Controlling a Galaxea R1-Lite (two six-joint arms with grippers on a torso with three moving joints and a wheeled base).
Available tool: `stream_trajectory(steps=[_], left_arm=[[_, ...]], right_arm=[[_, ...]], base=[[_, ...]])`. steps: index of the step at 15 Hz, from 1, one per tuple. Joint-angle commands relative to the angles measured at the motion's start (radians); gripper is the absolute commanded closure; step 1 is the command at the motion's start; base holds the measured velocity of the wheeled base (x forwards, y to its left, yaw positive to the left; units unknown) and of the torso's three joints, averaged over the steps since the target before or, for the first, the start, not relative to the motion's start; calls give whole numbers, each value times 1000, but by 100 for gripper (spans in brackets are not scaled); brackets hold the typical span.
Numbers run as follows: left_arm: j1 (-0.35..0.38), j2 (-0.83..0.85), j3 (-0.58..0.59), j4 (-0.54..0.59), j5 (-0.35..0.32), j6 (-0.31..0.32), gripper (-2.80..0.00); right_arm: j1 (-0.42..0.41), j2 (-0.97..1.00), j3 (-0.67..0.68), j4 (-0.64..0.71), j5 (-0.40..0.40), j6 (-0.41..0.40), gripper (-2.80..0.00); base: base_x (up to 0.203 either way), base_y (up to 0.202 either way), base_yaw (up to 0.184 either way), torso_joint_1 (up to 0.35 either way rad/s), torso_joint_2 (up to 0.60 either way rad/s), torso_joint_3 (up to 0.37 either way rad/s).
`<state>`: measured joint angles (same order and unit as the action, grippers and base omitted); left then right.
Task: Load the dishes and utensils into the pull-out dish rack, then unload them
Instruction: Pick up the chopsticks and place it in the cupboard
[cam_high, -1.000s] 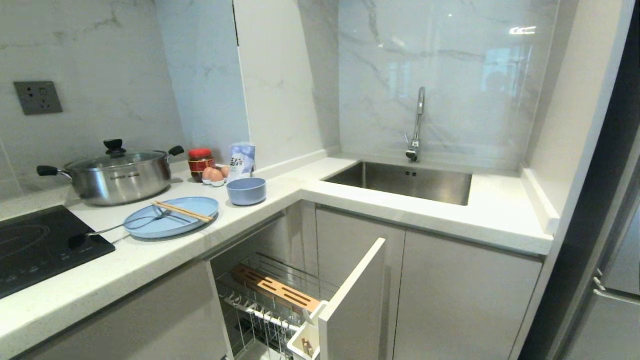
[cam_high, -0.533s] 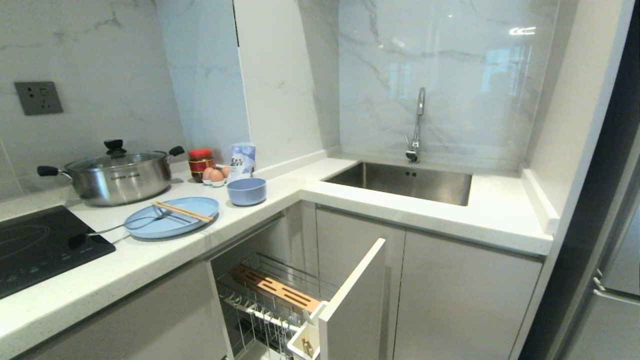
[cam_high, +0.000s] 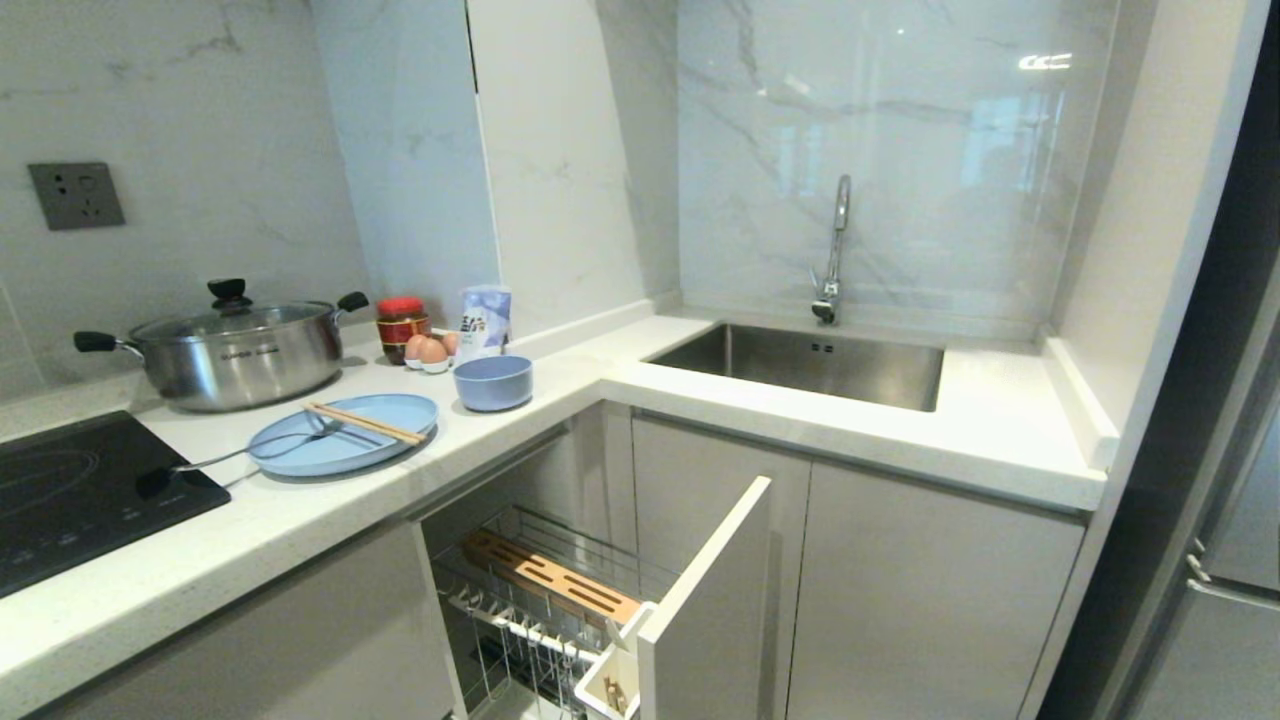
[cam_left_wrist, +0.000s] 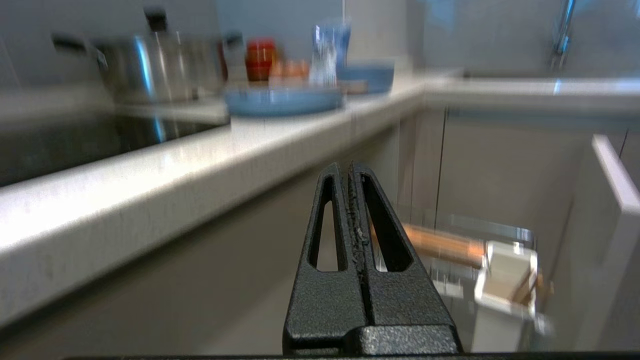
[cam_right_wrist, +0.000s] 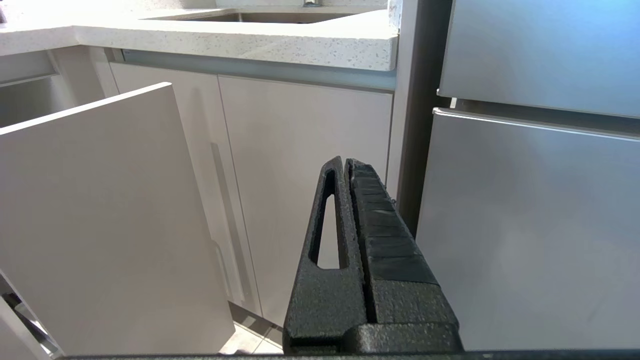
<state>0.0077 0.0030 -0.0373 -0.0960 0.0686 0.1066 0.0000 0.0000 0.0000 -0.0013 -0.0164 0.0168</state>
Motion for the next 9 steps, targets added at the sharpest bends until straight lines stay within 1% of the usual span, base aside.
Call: stream_trajectory(steps=[1, 4, 6, 8, 9], left_arm=[[0, -2, 68, -59, -9, 1, 0], [0, -1, 77, -45, -79, -8, 0], [0, 0, 77, -37, -84, -30, 0], [0, -1, 77, -37, -84, -34, 0], [0, -1, 77, -33, -89, -25, 0]], right_arm=[[0, 0, 2, 0, 0, 0, 0], [0, 0, 0, 0, 0, 0, 0], [0, 0, 0, 0, 0, 0, 0], [0, 0, 0, 0, 0, 0, 0], [0, 0, 1, 0, 0, 0, 0]], base=[[0, 0, 0, 0, 0, 0], [0, 0, 0, 0, 0, 0], [0, 0, 0, 0, 0, 0], [0, 0, 0, 0, 0, 0], [0, 0, 0, 0, 0, 0]])
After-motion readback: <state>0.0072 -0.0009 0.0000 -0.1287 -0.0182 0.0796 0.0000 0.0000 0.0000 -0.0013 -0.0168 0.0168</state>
